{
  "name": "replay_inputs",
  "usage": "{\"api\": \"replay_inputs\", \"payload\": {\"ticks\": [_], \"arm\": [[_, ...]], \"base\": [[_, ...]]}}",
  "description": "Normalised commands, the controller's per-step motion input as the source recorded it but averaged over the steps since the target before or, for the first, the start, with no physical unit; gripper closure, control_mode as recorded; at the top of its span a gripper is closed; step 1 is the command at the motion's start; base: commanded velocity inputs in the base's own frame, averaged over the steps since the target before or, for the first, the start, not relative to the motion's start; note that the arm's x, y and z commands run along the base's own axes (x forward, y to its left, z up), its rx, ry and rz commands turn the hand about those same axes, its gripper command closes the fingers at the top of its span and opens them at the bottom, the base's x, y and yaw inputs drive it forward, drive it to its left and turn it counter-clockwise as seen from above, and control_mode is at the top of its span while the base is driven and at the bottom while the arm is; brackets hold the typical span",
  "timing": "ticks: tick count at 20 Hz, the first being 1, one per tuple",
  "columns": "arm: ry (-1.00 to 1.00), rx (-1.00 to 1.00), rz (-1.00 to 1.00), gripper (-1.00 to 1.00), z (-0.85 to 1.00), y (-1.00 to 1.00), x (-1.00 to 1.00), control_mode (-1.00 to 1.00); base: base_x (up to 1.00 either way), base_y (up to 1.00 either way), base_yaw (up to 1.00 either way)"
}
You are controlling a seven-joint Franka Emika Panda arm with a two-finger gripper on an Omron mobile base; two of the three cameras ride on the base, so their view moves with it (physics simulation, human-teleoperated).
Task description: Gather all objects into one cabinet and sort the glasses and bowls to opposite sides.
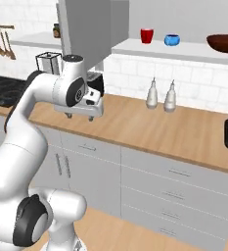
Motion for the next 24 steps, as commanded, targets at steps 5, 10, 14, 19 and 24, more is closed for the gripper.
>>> {"api": "replay_inputs", "payload": {"ticks": [5, 10, 14, 19, 24], "arm": [[0.00, 0.00, 0.00, -1.00, 0.00, 0.00, 0.00, 1.00], [0.00, 0.00, 0.00, -1.00, 0.00, 0.00, 0.00, 1.00], [0.00, 0.00, 0.00, -1.00, 0.00, 0.00, 0.00, 1.00], [0.00, 0.00, 0.00, -1.00, 0.00, 0.00, 0.00, 1.00], [0.00, 0.00, 0.00, -1.00, 0.00, 0.00, 0.00, 1.00]], "base": [[0.04, 0.75, 0.07], [0.66, 1.00, -0.06], [0.18, 1.00, 0.00], [0.00, 1.00, 0.00], [0.00, 1.00, 0.43]]}}
